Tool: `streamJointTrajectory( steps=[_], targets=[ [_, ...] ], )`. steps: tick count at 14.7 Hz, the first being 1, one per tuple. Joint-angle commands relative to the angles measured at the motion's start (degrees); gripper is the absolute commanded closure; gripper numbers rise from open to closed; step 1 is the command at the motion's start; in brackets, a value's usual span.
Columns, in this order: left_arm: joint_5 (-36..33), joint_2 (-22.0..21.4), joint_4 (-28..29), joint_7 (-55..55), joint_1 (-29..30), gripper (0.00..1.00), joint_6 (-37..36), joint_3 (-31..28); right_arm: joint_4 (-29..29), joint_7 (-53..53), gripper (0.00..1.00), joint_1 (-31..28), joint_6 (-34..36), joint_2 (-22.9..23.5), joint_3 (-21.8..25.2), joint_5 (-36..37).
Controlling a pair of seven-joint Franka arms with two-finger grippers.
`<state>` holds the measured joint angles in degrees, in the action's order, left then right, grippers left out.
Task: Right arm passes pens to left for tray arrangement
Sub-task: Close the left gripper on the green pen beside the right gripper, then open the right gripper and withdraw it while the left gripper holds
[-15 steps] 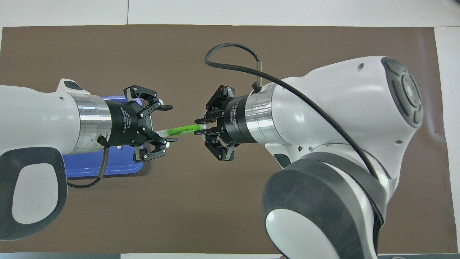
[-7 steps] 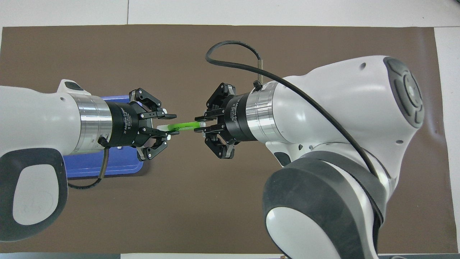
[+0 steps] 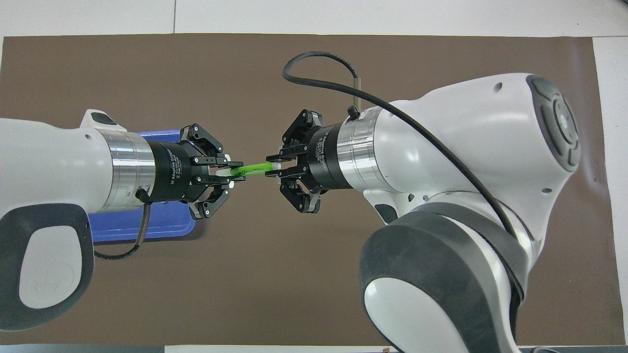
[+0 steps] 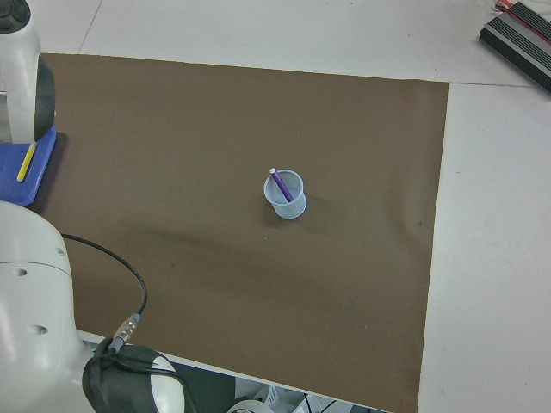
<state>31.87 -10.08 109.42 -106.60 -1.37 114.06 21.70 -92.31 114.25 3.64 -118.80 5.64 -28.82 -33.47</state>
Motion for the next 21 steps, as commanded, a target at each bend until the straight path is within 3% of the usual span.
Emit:
streamJointTrajectory(
  steps=[1, 2, 4, 5, 11, 16, 21],
  targets=[
    [0.91, -1.43, 1.32, -0.45, -0.30, 1.00, 1.61, -0.61, 0.47, 0.89, 1.00, -0.38, 0.85, 0.25, -0.89, -0.90],
    [0.91, -1.43, 1.32, -0.45, -0.30, 1.00, 1.52, -0.61, 0.55, 0.89, 1.00, -0.38, 0.94, 0.25, -0.89, -0.98],
    [0.91, -1.43, 1.23, -0.80, -0.30, 1.00, 1.52, -0.61, 0.55, 0.54, 0.11, -0.38, 1.11, 0.34, -0.89, -0.11],
    [0.91, -1.43, 1.23, -0.89, -0.30, 1.00, 1.60, -0.61, 0.55, 0.37, 0.00, -0.38, 1.29, 0.34, -0.89, 0.42],
    [0.91, -1.34, 1.32, -0.37, 0.49, 1.00, 2.13, -0.96, 0.64, -5.94, 0.00, -0.65, 5.58, -0.37, 0.25, 6.48],
    [1.00, -1.43, 1.67, 9.62, 5.22, 1.00, 0.21, -1.57, -0.49, -27.01, 0.00, -0.91, 16.12, -2.73, 5.25, 13.68],
    [1.00, -1.69, 3.51, 34.48, 15.67, 1.00, -8.31, -1.66, -8.04, -55.39, 0.00, -1.00, 21.06, -7.04, 11.40, 21.85]
  ],
)
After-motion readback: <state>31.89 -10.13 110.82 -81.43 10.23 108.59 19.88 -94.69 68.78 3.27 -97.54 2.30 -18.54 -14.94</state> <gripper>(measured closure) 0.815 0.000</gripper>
